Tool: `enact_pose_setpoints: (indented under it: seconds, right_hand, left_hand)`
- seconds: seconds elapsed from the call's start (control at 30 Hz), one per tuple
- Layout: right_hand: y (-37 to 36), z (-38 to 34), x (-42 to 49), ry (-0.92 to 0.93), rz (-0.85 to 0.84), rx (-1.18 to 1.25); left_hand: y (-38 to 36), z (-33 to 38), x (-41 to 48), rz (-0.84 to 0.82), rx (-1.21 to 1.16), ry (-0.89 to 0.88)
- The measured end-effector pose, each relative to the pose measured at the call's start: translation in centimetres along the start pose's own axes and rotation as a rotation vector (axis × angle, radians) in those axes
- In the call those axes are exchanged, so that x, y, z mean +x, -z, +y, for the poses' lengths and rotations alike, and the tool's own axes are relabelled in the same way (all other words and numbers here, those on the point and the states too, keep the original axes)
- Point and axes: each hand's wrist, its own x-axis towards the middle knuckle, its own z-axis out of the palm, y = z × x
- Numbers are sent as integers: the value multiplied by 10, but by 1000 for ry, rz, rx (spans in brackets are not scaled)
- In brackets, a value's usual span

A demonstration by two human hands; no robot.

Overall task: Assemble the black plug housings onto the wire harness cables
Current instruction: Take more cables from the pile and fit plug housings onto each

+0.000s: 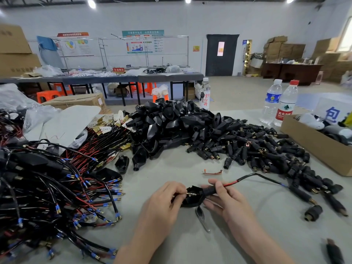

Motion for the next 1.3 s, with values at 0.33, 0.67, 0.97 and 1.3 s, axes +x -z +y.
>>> enact_pose_setpoints:
  seconds: [0.33, 0.67, 0.97, 1.3]
  right_hand:
    - [4, -4, 2, -40, 24, 125]
    - [8, -8, 3, -64, 76, 232]
    - [16, -12, 3, 85, 185, -19]
    - [13, -11, 2, 94, 247, 54]
  left_hand:
    - [3, 7, -1, -55, 85, -84]
    - [6, 13, -1, -167, 182, -46]
    - [4, 10, 2, -128, 304, -75]
    - [4, 10, 0, -89, 286, -24]
